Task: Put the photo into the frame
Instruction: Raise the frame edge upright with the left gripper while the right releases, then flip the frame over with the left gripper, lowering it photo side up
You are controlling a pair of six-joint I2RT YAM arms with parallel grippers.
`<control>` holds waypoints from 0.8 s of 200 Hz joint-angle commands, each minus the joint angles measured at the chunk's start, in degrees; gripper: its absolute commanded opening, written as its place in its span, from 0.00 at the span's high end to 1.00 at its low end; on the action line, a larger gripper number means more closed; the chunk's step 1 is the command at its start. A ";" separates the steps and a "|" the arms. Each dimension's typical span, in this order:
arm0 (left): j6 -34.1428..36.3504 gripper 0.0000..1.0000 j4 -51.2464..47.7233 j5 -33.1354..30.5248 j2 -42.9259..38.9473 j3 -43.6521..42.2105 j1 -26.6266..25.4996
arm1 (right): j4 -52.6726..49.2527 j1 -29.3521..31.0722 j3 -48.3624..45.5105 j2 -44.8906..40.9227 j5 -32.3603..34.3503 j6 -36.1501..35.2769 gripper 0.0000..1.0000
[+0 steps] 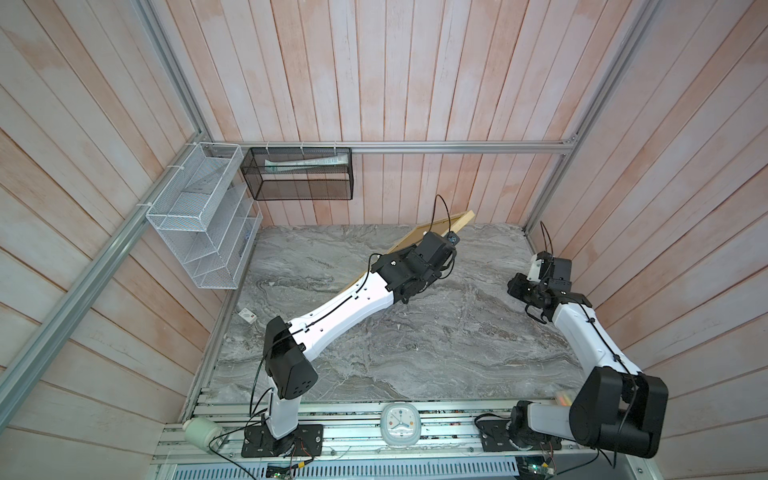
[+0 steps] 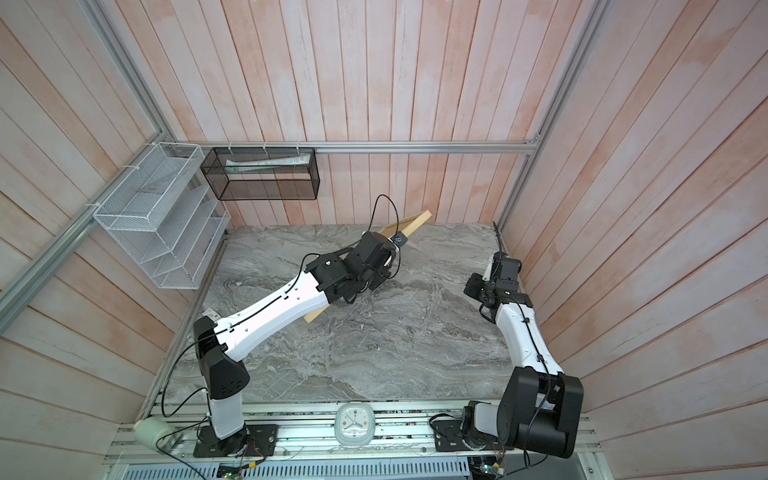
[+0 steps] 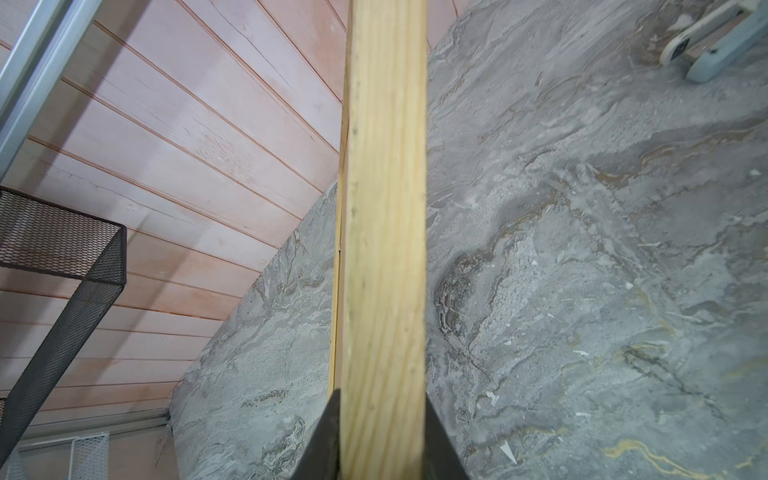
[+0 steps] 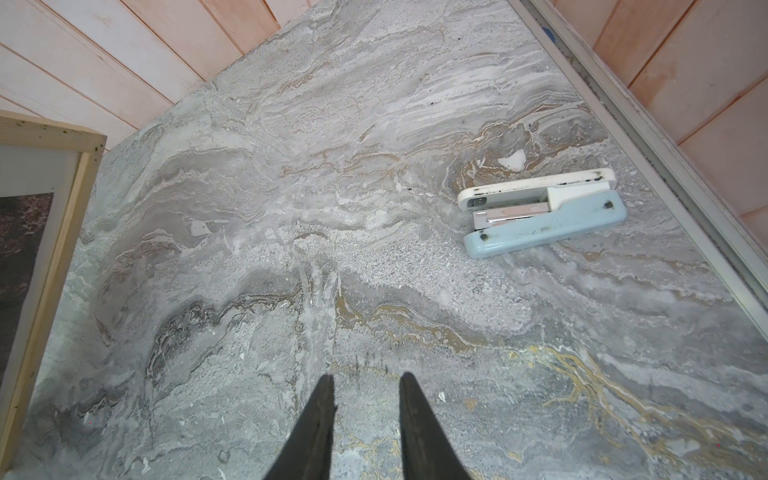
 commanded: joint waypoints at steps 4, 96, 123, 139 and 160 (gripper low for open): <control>-6.42 1.00 2.97 4.71 1.16 6.79 1.55 | 0.24 -0.46 -1.18 0.15 -1.32 -0.03 0.71; -15.40 1.00 1.63 29.41 -0.10 14.49 13.03 | 0.86 -0.37 -2.06 1.00 -3.35 -0.46 0.71; -19.66 1.00 3.45 36.69 -1.62 13.19 17.61 | 0.86 -0.37 -1.80 1.79 -4.52 -0.83 0.72; -21.27 1.00 4.30 38.92 -2.16 13.07 20.12 | 0.95 -0.53 -1.71 2.37 -5.41 -1.22 0.72; -22.97 1.00 4.91 42.31 -2.33 13.85 23.14 | 1.02 -0.43 -1.40 3.00 -6.22 -1.58 0.72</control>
